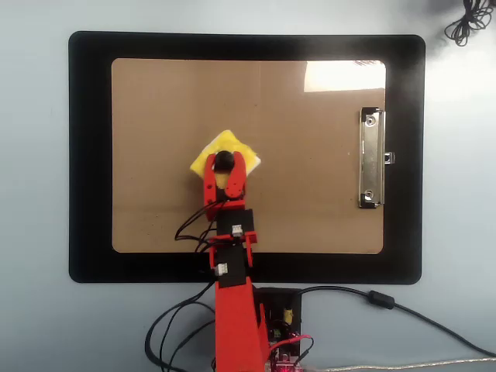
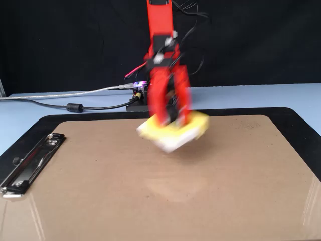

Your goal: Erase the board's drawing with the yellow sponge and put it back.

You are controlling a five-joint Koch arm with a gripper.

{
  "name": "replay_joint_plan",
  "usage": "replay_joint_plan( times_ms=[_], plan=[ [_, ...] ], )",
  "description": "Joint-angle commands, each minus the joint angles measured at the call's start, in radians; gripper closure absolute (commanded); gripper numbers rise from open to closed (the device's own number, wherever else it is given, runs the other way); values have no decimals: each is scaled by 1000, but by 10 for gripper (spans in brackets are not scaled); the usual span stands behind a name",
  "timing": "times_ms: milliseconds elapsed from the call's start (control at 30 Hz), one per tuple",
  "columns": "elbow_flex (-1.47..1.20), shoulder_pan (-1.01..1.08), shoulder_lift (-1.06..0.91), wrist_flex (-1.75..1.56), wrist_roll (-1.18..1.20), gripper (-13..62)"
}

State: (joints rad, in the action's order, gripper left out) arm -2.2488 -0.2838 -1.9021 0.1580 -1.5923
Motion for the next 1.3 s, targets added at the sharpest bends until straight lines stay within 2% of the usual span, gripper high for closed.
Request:
replay_joint_plan(
  times_ms=[0, 133, 267, 433, 667, 700, 800, 867, 1100, 1267],
  plan=[
    [57, -146, -55, 54, -87, 574],
    [74, -474, -25, 49, -176, 574],
    [138, -650, 54, 49, -201, 574],
    [170, -709, 147, 3, -212, 574],
    [156, -704, 160, -18, -210, 570],
    [155, -704, 161, -18, -210, 545],
    [156, -706, 176, -20, -209, 250],
    [156, -707, 176, -17, -209, 180],
    [170, -713, 43, 114, -212, 169],
    [316, -683, -176, 729, -212, 169]
  ],
)
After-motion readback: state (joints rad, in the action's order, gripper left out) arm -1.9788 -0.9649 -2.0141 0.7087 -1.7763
